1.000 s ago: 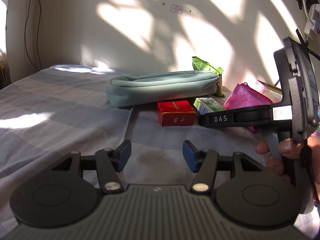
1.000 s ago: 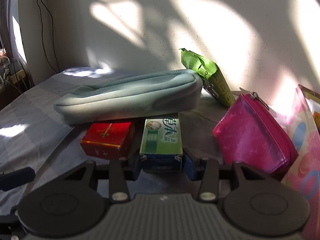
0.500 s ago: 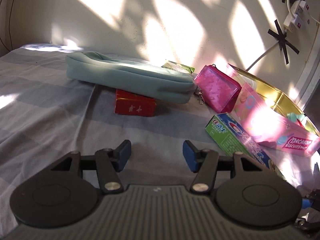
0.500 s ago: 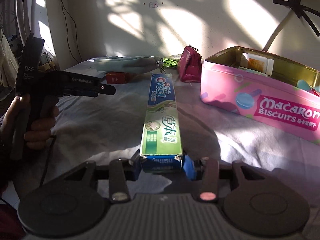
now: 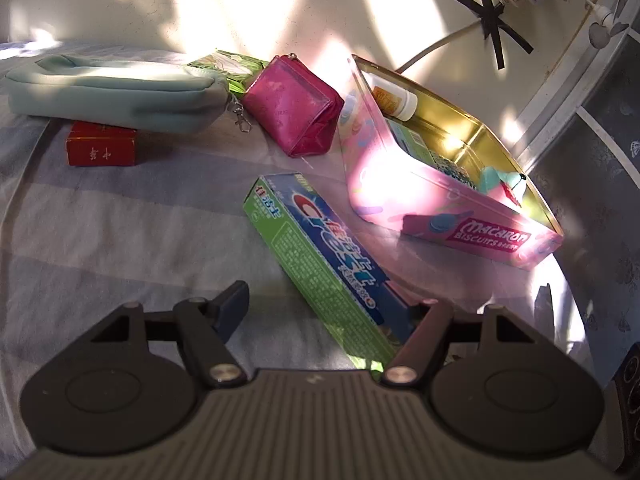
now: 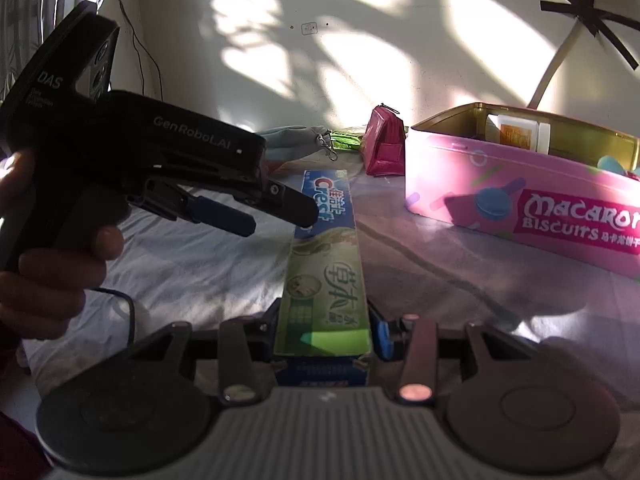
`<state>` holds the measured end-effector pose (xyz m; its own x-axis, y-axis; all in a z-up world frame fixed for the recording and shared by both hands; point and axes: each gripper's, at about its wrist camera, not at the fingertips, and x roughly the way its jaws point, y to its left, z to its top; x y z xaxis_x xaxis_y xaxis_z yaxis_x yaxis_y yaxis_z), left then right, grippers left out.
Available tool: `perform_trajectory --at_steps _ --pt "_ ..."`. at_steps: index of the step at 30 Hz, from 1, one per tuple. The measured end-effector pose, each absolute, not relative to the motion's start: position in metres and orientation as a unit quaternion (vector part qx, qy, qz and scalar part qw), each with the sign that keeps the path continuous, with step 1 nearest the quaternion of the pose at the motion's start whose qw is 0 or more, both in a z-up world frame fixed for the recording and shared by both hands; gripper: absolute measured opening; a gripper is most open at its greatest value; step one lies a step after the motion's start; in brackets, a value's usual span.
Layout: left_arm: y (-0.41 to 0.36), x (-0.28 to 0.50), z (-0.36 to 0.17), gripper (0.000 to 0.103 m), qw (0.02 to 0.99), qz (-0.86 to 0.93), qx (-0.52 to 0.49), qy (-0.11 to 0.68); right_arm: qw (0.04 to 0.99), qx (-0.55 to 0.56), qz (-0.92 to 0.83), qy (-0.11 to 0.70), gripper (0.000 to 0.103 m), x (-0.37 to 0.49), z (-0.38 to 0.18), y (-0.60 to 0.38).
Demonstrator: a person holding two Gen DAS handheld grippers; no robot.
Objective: Organize objects
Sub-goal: 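Lift the toothpaste box and carry it over the pink tin, then lower the toothpaste box into the pink tin and open the right gripper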
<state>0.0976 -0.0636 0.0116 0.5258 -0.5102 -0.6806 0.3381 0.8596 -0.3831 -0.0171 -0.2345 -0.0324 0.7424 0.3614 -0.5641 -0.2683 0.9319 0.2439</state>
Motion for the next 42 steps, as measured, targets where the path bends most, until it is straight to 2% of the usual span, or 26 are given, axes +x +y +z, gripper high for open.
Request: perform_trajectory --at_steps 3,5,6,7,12,17,21,32,35,37,42 --pt "-0.068 0.101 0.009 0.078 0.853 -0.259 -0.128 0.436 0.876 0.262 0.216 0.341 0.04 -0.007 -0.046 -0.278" --pt "-0.074 0.103 0.008 0.074 0.849 -0.263 -0.135 0.439 0.86 0.307 0.229 0.338 0.04 -0.008 -0.053 -0.292" --pt "-0.078 0.104 0.007 0.063 0.848 -0.263 -0.133 0.44 0.861 0.302 0.229 0.339 0.04 -0.009 -0.052 -0.292" --pt "-0.082 0.105 0.006 0.056 0.845 -0.269 -0.132 0.443 0.868 0.284 0.226 0.338 0.04 -0.011 -0.051 -0.288" --pt "-0.099 0.107 0.034 0.05 0.852 -0.291 -0.12 0.418 0.901 0.236 0.203 0.302 0.04 -0.02 -0.035 -0.282" --pt "-0.136 0.114 0.092 0.05 0.874 -0.343 -0.071 0.336 0.942 0.199 0.166 0.214 0.04 -0.02 0.006 -0.298" --pt "-0.173 0.141 0.108 0.051 0.882 -0.368 -0.048 0.29 0.969 0.153 0.095 0.171 0.04 0.003 0.028 -0.312" --pt "-0.244 0.225 0.075 0.052 0.865 -0.362 -0.072 0.338 0.973 0.116 -0.005 0.201 0.04 0.089 0.006 -0.358" --pt "-0.256 0.233 0.067 0.051 0.865 -0.357 -0.06 0.347 0.972 0.107 -0.03 0.205 0.041 0.102 0.0 -0.364" --pt "-0.261 0.233 0.064 0.052 0.87 -0.346 -0.048 0.347 0.973 0.099 -0.051 0.201 0.045 0.105 -0.002 -0.368" --pt "-0.259 0.215 0.065 0.052 0.9 -0.293 0.01 0.323 0.973 0.113 -0.058 0.194 0.045 0.098 -0.002 -0.375"
